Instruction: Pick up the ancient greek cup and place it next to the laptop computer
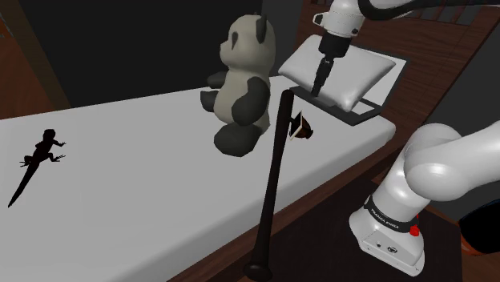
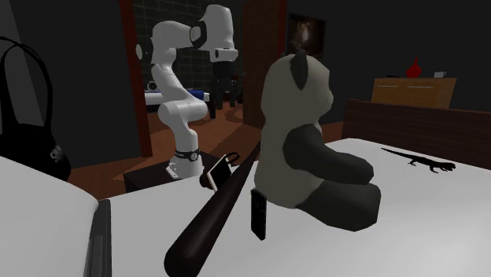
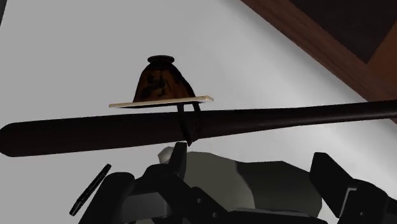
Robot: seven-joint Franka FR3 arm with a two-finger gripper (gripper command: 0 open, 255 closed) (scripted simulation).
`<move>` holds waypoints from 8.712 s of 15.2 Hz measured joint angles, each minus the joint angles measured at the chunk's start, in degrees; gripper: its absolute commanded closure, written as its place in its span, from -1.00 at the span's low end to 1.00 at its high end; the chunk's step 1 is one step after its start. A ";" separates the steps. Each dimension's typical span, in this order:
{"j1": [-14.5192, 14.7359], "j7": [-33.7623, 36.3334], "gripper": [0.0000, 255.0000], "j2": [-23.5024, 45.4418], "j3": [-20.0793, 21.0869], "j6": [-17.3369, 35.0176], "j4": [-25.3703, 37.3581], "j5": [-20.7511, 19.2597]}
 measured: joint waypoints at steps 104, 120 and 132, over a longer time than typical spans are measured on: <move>10.58 -41.34 1.00 17.28 -15.12 -24.89 40.12 -0.98; 8.42 -55.54 1.00 22.13 -26.02 -31.73 52.35 -3.22; 6.62 -69.54 1.00 26.92 -37.84 -29.51 55.34 -3.71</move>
